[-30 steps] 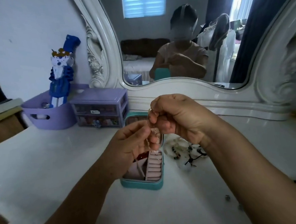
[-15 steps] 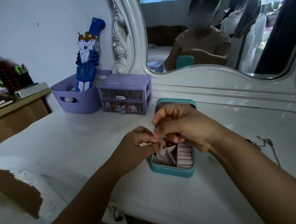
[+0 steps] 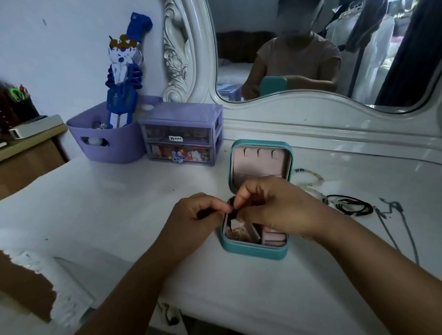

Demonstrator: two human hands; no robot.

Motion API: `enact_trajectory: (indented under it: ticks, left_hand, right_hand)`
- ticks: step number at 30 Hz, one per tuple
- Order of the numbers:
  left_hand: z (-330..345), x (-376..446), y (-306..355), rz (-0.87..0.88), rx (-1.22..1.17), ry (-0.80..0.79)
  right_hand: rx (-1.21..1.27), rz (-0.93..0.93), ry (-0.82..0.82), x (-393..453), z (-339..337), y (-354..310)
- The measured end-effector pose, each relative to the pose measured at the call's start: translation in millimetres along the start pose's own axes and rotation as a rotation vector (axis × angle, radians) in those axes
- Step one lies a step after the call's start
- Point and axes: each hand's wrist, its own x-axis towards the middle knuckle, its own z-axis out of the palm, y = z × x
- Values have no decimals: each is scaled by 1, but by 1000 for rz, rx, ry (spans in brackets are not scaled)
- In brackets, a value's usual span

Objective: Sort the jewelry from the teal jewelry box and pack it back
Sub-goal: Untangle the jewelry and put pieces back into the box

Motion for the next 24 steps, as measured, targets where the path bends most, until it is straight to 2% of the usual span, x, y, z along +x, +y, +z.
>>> enact_trajectory:
  ticks: [2, 4, 6, 7, 8, 11, 15, 21, 24]
  left_hand:
    - [1, -1, 0, 12, 1, -4]
    - [2, -1, 2, 20, 12, 22]
    - [3, -1, 6, 40, 3, 79]
    - [4, 0, 9, 55, -6, 107]
    - [5, 0, 12, 69, -12, 125]
    - [11, 2, 22, 87, -33, 139]
    - [22, 6, 33, 111, -51, 99]
    - [36, 9, 42, 227, 7, 62]
    - [41, 12, 49, 292, 30, 24]
  right_hand:
    - [-107, -55, 113, -4, -10, 0]
    - [-166, -55, 305, -8, -26, 5]
    - [-254, 15, 497, -8, -50, 19]
    - [-306, 80, 538, -7, -62, 28]
    - [-362, 161, 527, -6, -74, 38]
    - [-458, 377, 354, -5, -94, 63]
    - [-526, 399, 230, -4, -86, 76]
    - [-651, 316, 273, 3, -80, 81]
    - [-344, 285, 410, -2, -93, 72]
